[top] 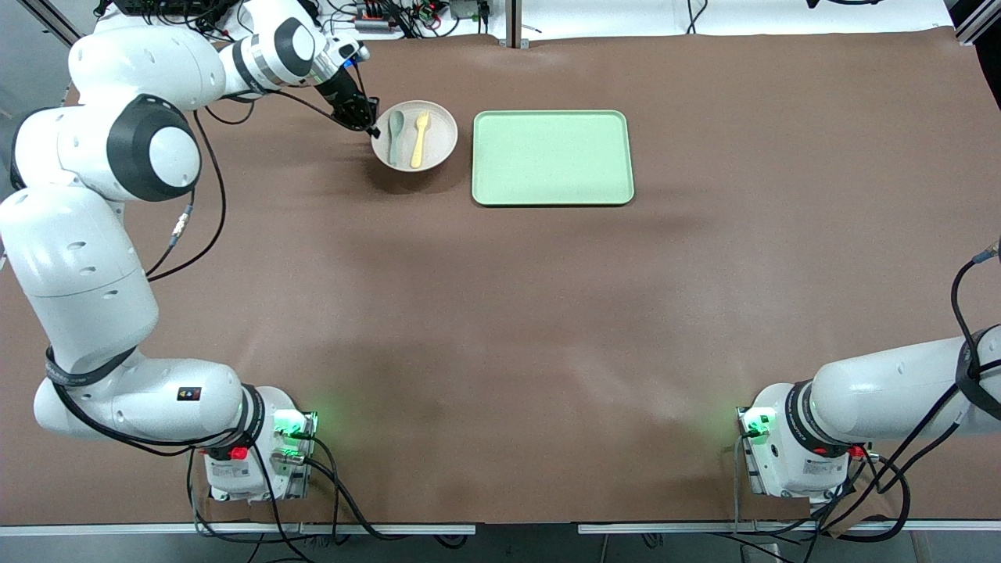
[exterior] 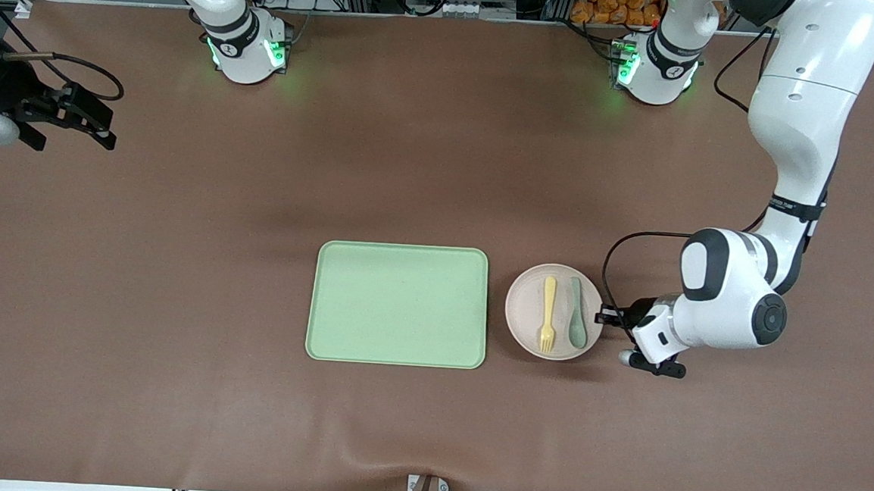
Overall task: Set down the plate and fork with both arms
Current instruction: 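Slide the held plate across the table onto the green tray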
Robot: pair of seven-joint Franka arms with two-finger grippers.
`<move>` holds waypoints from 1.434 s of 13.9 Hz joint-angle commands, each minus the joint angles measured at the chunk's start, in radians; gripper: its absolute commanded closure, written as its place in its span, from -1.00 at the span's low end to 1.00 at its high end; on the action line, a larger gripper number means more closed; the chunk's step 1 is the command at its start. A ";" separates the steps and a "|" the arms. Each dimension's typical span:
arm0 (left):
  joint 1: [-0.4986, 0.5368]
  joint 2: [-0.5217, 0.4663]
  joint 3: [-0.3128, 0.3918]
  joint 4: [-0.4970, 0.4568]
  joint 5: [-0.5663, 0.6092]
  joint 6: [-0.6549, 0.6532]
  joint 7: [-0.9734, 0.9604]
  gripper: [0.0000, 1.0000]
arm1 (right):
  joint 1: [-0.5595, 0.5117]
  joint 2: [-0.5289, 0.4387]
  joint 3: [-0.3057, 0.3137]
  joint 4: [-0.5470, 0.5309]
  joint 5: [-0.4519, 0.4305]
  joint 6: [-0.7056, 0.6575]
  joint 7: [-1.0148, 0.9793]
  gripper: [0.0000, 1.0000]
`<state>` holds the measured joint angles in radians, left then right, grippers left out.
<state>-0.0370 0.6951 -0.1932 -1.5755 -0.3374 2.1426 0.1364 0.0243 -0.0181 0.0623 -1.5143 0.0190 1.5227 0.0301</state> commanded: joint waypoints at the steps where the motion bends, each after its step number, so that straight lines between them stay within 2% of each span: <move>1: -0.043 -0.014 0.005 0.009 -0.023 0.007 -0.069 1.00 | 0.003 -0.019 -0.002 -0.017 -0.002 0.004 0.007 -1.00; 10: -0.171 0.014 0.006 0.043 -0.025 0.101 -0.280 1.00 | 0.002 -0.017 -0.002 -0.017 -0.002 0.007 0.007 -1.00; 14: -0.244 0.086 0.008 0.126 -0.019 0.128 -0.363 1.00 | 0.003 -0.016 -0.002 -0.015 -0.002 0.007 0.007 -1.00; 20: -0.314 0.124 0.015 0.152 -0.015 0.187 -0.368 1.00 | 0.002 -0.014 -0.002 -0.014 -0.002 0.007 0.007 -1.00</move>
<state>-0.3249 0.7985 -0.1911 -1.4568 -0.3405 2.3097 -0.2338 0.0243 -0.0181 0.0621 -1.5143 0.0190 1.5229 0.0301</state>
